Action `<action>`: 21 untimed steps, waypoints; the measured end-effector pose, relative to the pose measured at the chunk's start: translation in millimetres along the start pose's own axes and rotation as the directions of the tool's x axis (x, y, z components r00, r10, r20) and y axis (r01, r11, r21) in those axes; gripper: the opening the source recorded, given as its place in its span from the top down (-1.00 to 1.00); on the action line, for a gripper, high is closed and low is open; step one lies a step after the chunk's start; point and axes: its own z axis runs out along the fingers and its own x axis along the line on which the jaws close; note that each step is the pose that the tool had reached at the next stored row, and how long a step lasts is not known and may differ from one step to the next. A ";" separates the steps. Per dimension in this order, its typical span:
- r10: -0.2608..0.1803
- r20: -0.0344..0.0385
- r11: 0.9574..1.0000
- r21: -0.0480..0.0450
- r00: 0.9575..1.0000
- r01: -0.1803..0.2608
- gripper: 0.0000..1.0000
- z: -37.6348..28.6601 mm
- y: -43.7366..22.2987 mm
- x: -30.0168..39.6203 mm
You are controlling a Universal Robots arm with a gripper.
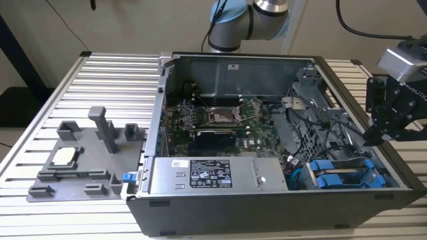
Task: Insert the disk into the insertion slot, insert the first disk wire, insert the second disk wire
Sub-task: 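Insert the first disk wire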
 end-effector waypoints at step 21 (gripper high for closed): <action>0.001 0.000 1.000 0.001 1.000 -0.001 0.62 2.4 24.2 27.5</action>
